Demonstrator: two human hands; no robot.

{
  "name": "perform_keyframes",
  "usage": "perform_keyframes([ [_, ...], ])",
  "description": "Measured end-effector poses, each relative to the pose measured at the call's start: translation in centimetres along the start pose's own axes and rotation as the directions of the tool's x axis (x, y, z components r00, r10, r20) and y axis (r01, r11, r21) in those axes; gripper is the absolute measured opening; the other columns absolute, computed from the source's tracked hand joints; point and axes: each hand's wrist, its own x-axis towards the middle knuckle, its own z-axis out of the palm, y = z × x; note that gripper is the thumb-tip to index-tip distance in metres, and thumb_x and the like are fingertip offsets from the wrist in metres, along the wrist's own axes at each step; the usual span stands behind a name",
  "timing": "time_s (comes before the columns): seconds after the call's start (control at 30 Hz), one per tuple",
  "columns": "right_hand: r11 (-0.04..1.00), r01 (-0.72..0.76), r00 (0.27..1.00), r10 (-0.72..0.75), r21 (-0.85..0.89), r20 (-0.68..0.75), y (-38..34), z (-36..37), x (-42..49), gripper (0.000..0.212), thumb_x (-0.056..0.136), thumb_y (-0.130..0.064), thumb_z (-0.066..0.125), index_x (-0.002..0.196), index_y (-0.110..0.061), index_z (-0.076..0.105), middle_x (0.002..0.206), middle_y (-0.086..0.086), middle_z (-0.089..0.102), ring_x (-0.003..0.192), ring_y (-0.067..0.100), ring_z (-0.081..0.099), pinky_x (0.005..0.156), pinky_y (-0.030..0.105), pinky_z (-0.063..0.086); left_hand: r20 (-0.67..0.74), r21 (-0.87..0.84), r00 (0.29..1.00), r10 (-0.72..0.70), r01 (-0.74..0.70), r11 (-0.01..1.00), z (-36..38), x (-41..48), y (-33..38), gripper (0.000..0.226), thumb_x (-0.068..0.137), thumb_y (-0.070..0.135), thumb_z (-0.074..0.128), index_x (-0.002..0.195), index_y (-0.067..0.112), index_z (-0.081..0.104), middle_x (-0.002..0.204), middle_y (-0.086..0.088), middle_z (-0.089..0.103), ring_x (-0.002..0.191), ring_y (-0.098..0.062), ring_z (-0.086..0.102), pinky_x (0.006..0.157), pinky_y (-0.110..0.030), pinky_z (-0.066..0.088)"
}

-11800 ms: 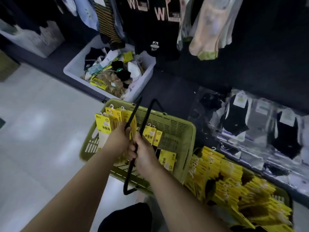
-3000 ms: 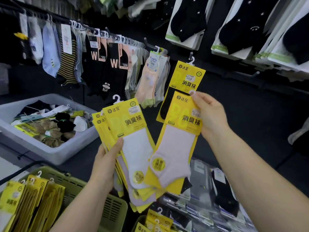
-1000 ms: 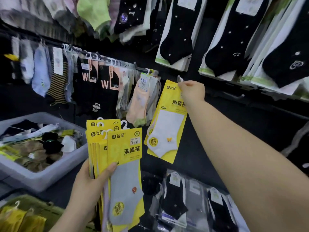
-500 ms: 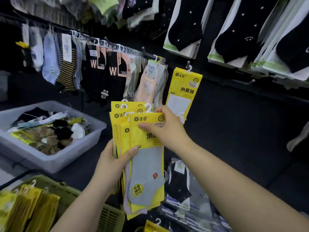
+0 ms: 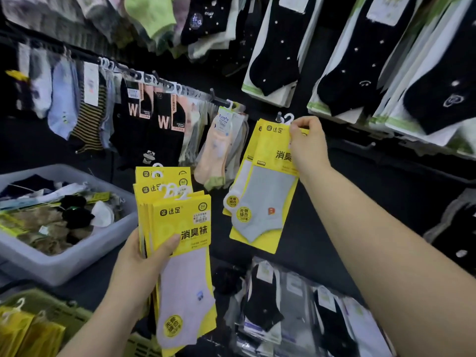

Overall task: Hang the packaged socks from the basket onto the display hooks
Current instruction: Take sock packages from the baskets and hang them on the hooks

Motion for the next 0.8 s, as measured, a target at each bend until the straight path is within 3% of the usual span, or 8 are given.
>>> perform_keyframes([
  [0.2,0.994,-0.079,0.997,0.076,-0.079,-0.029,1.0,2.9,2.9,0.017,0.095,-0.015,0.051,0.080,-0.021,0.054,0.088,0.003,0.058,0.065,0.017,0.052,0.052,0.025,0.040,0.011,0.009,1.000,-0.018,0.018,1.000,-0.7,0.3,-0.3,0.043,0.059,0.054,0.070,0.100,0.044,0.064,0.098,0.019,0.073,0.085,0.002,0.069,0.073,-0.029,0.049],
  [0.27,0.986,-0.130,0.991,0.124,-0.108,-0.058,1.4,2.9,3.1,0.010,0.093,-0.012,0.053,0.091,-0.020,0.059,0.102,0.005,0.061,0.064,0.012,0.055,0.050,0.024,0.042,0.013,0.001,1.000,-0.023,0.023,1.000,-0.6,0.3,-0.5,0.044,0.059,0.052,0.070,0.101,0.041,0.064,0.097,0.019,0.073,0.084,0.002,0.069,0.072,-0.027,0.049],
  [0.33,0.970,-0.182,0.980,0.167,-0.162,-0.105,1.7,2.8,2.4,0.021,0.090,-0.012,0.058,0.110,-0.018,0.055,0.124,0.008,0.052,0.093,0.019,0.058,0.072,0.029,0.050,0.020,-0.018,0.999,-0.029,0.029,0.999,-0.1,0.1,-0.4,0.044,0.061,0.048,0.069,0.103,0.037,0.064,0.094,0.021,0.073,0.081,0.004,0.069,0.066,-0.019,0.048],
  [0.4,0.956,-0.160,0.981,0.125,-0.245,-0.151,1.6,2.7,0.1,0.033,0.087,-0.013,0.062,0.118,-0.016,0.049,0.133,0.010,0.041,0.117,0.027,0.044,0.096,0.036,0.042,0.038,-0.048,0.998,-0.054,0.055,0.997,0.4,-0.1,-0.2,0.043,0.062,0.045,0.069,0.103,0.035,0.063,0.092,0.021,0.073,0.079,0.003,0.070,0.059,-0.014,0.049],
  [0.5,0.983,-0.006,0.981,0.042,-0.184,0.190,1.1,3.2,-6.2,0.024,0.087,-0.029,0.065,0.104,-0.019,0.052,0.114,0.000,0.051,0.104,0.019,0.051,0.081,0.028,0.042,0.055,-0.090,0.995,-0.078,0.083,0.992,1.1,-0.4,0.1,0.040,0.067,0.040,0.070,0.106,0.033,0.062,0.092,0.017,0.074,0.079,-0.001,0.071,0.058,-0.016,0.051],
  [0.6,0.988,-0.039,0.811,0.117,-0.146,0.573,0.6,3.9,-12.4,0.036,0.076,-0.052,0.070,0.096,-0.028,0.051,0.098,-0.007,0.055,0.085,0.009,0.055,0.067,0.025,0.043,0.072,-0.100,0.993,-0.092,0.099,0.990,1.6,-0.8,0.5,0.046,0.068,0.040,0.072,0.111,0.028,0.063,0.096,0.011,0.075,0.084,-0.006,0.072,0.066,-0.025,0.052],
  [0.7,0.991,0.009,0.829,0.069,-0.137,0.555,0.5,3.6,-13.8,0.036,0.073,-0.036,0.079,0.090,-0.026,0.049,0.096,-0.004,0.056,0.081,0.014,0.059,0.071,0.032,0.053,0.102,-0.101,0.991,-0.083,0.093,0.990,1.8,-1.1,0.8,0.054,0.058,0.045,0.074,0.108,0.030,0.062,0.096,0.010,0.075,0.083,-0.009,0.072,0.060,-0.022,0.055],
  [0.8,0.991,-0.136,0.805,0.114,-0.006,0.582,0.5,2.5,-13.0,0.029,0.075,-0.013,0.079,0.084,-0.024,0.053,0.099,0.008,0.058,0.073,0.019,0.060,0.072,0.034,0.058,0.156,-0.164,0.984,-0.089,0.114,0.980,1.7,-1.3,0.7,0.057,0.055,0.043,0.075,0.109,0.029,0.062,0.099,0.007,0.075,0.086,-0.014,0.073,0.062,-0.023,0.056],
])
